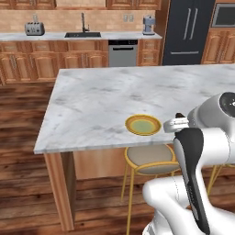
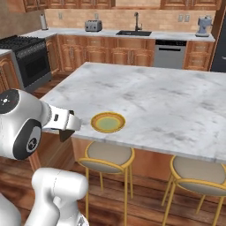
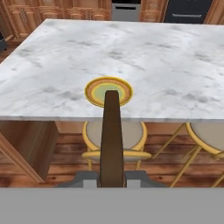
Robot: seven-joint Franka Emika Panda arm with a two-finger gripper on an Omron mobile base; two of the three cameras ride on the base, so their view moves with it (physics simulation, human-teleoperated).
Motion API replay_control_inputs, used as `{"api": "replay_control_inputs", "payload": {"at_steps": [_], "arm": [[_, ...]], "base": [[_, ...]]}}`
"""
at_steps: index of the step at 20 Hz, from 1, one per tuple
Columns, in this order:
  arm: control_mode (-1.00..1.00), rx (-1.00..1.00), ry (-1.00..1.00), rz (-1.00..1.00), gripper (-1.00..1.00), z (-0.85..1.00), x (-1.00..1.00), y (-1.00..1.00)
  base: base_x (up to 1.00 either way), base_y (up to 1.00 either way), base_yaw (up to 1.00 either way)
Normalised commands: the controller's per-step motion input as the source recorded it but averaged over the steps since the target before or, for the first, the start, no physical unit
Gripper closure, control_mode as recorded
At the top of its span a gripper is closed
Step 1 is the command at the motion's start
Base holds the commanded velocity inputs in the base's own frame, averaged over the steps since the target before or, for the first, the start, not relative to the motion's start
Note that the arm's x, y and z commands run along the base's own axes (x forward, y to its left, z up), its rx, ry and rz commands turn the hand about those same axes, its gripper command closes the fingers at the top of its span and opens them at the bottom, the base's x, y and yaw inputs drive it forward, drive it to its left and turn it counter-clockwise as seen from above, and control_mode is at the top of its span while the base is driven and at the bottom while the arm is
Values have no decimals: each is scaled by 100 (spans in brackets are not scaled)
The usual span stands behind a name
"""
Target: Start the toaster. Once the lever pops up, take the bread to the plate on the dining counter.
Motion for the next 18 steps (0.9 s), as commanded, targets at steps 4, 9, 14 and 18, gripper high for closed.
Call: {"api": "replay_control_inputs", "payload": {"at_steps": [4,9,14,18], "arm": [[-100,0,0,0,100,0,13,0],[-100,0,0,0,100,0,40,0],[-100,0,0,0,100,0,45,-2],[-100,0,0,0,100,-5,34,-13]], "base": [[9,0,-2],[0,0,0],[0,0,0],[0,0,0]]}}
